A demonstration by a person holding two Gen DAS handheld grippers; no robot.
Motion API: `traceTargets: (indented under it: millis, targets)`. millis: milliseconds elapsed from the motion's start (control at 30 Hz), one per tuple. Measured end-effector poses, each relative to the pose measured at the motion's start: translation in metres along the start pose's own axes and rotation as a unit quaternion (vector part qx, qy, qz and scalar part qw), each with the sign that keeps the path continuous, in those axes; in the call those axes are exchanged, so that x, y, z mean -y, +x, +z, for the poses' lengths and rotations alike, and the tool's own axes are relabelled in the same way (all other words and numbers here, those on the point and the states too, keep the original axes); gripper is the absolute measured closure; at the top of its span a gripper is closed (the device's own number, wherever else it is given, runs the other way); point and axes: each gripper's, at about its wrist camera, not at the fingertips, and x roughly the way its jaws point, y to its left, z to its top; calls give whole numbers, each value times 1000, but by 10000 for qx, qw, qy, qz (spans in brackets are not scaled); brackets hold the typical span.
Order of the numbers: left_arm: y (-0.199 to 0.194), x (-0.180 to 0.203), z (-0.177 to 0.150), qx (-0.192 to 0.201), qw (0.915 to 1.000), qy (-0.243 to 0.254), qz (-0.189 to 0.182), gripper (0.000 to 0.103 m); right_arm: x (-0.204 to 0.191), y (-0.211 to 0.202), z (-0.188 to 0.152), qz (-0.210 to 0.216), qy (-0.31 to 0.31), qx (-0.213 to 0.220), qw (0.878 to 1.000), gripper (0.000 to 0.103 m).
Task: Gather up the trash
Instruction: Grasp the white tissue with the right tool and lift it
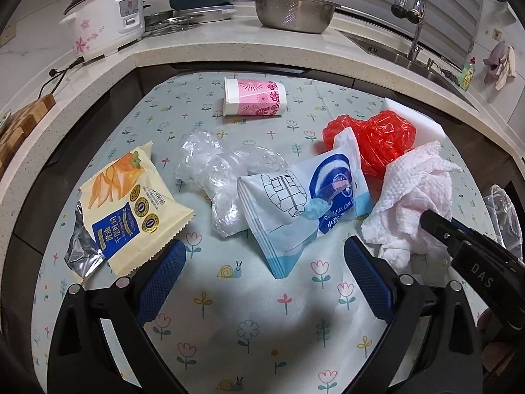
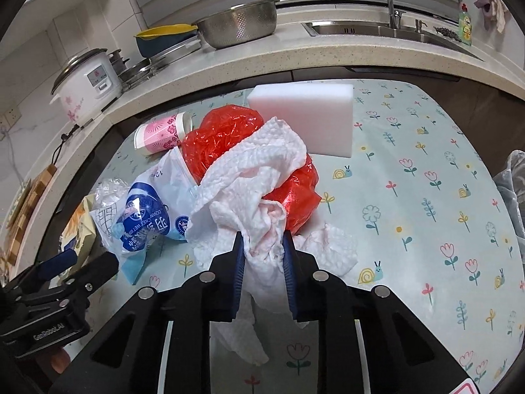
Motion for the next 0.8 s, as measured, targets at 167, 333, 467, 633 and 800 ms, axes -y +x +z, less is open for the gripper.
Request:
traceTargets:
  millis: [167, 333, 467, 633, 800]
  targets:
    - [-9, 7, -3, 20, 10000, -2, -94, 10, 4, -27, 2, -36, 8, 205, 9998, 83]
    - [-21, 18, -9, 47, 9998, 89, -187, 10, 19, -40, -8, -208, 64, 136, 9997, 83]
    - [-27, 28, -16, 27, 9996, 145, -250, 10, 35, -44, -27, -331, 159, -45, 9993, 79]
    - [-29, 41, -24, -61, 9991, 229, -338, 10, 49, -47, -49, -344, 304, -228, 9987, 78]
    - [-29, 53, -30, -123, 9987, 326, -367, 10, 55, -59, -57, -314, 267, -154, 9990, 90]
